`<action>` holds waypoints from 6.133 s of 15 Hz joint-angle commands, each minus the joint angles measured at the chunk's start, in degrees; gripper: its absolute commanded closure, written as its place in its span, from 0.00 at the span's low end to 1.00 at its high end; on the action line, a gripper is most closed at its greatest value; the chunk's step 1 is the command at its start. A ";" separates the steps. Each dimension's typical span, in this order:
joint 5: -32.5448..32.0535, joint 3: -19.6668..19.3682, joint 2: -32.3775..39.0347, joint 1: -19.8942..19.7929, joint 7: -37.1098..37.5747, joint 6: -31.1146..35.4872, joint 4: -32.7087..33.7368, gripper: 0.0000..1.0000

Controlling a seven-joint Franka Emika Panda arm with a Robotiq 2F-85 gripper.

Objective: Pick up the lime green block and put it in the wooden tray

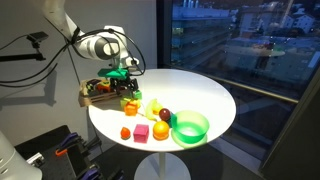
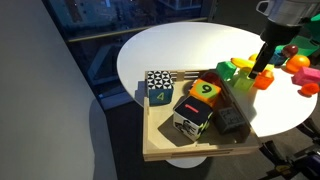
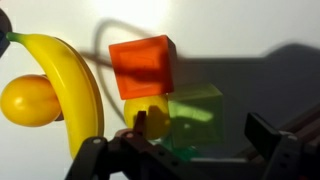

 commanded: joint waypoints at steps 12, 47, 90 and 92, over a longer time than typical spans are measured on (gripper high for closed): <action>-5.56 0.49 2.91 0.90 1.32 7.43 -0.78 0.00; -0.12 3.14 -3.88 3.53 13.51 -1.14 4.27 0.70; -4.82 5.09 3.09 12.24 42.27 -9.03 15.98 0.00; -4.64 4.91 2.11 11.80 42.79 -11.90 16.19 0.00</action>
